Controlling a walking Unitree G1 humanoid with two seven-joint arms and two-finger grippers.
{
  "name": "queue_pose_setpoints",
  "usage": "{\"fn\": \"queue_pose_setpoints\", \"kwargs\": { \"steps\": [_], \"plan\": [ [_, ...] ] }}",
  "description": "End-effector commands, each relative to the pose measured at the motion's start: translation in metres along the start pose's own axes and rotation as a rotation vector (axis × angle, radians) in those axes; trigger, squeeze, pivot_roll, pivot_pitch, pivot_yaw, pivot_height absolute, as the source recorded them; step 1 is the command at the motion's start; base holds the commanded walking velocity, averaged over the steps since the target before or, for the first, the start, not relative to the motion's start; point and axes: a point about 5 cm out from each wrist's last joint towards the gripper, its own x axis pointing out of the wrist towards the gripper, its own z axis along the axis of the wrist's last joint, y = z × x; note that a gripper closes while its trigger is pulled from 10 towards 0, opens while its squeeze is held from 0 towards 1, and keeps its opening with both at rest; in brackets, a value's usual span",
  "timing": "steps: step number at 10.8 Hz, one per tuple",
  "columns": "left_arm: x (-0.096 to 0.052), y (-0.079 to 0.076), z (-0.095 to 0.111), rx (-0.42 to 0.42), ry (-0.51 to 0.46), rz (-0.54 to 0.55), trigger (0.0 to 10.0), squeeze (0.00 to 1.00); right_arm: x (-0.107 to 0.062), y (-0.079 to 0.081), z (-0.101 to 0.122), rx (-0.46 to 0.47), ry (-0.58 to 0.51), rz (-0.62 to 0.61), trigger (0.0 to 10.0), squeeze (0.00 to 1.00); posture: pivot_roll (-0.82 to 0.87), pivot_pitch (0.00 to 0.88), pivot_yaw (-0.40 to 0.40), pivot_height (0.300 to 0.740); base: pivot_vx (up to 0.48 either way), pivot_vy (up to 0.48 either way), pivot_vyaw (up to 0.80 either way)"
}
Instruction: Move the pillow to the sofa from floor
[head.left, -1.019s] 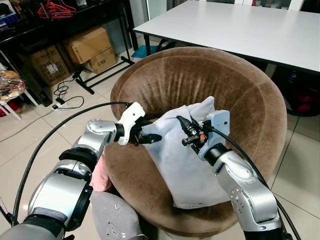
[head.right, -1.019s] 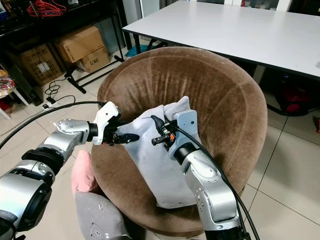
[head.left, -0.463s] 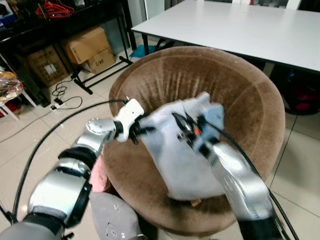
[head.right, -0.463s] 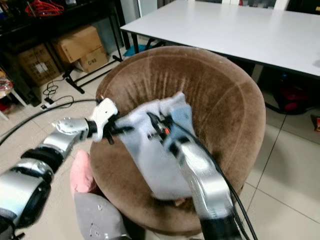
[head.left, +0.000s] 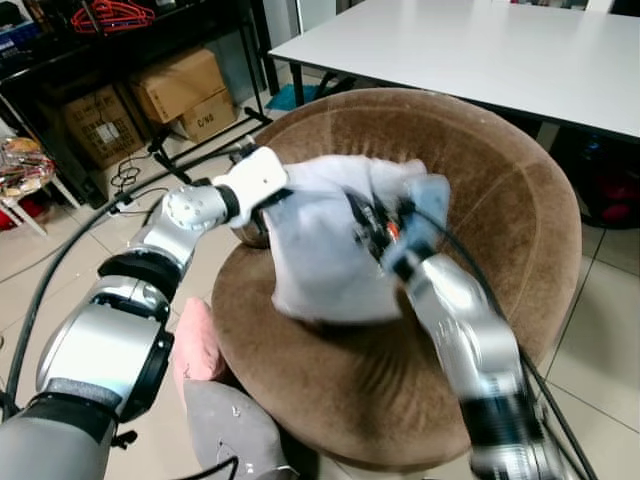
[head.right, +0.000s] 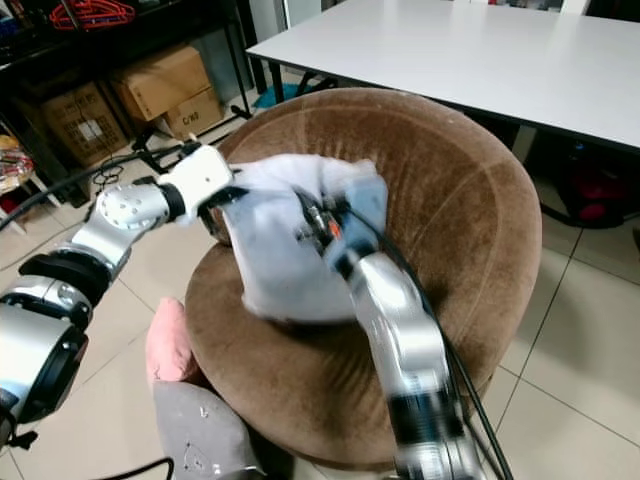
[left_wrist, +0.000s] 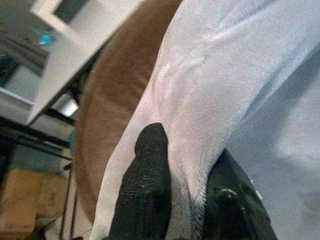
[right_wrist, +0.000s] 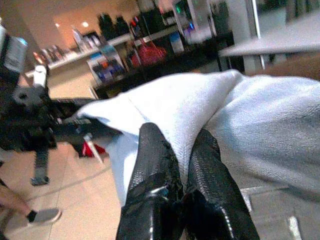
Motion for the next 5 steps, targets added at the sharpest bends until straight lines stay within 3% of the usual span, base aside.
{"fn": "queue_pose_setpoints", "kwargs": {
  "steps": [1, 3, 4, 5],
  "plan": [
    [-0.006, -0.015, -0.022, -0.017, 0.062, -0.057, 0.0, 0.00, -0.013, -0.006, -0.006, -0.011, -0.003, -0.039, 10.0, 0.00, -0.09, 0.000, 0.173, 0.740, 0.000, 0.000, 0.00],
    [-0.002, -0.063, -0.039, -0.060, 0.058, -0.199, 0.0, 0.00, -0.039, -0.014, -0.034, -0.034, 0.103, -0.090, 10.0, 0.00, -0.10, 0.000, 0.173, 0.740, 0.000, 0.000, 0.00],
    [-0.001, -0.075, -0.043, -0.090, 0.053, -0.213, 0.0, 0.00, -0.046, -0.019, -0.036, -0.063, 0.120, -0.104, 10.0, 1.00, -0.11, 0.000, 0.176, 0.740, 0.000, 0.000, 0.00],
    [-0.001, -0.079, -0.045, -0.098, 0.054, -0.215, 0.0, 0.00, -0.049, -0.021, -0.036, -0.082, 0.126, -0.102, 10.0, 1.00, -0.12, 0.000, 0.177, 0.740, 0.000, 0.000, 0.00]
  ]
}}
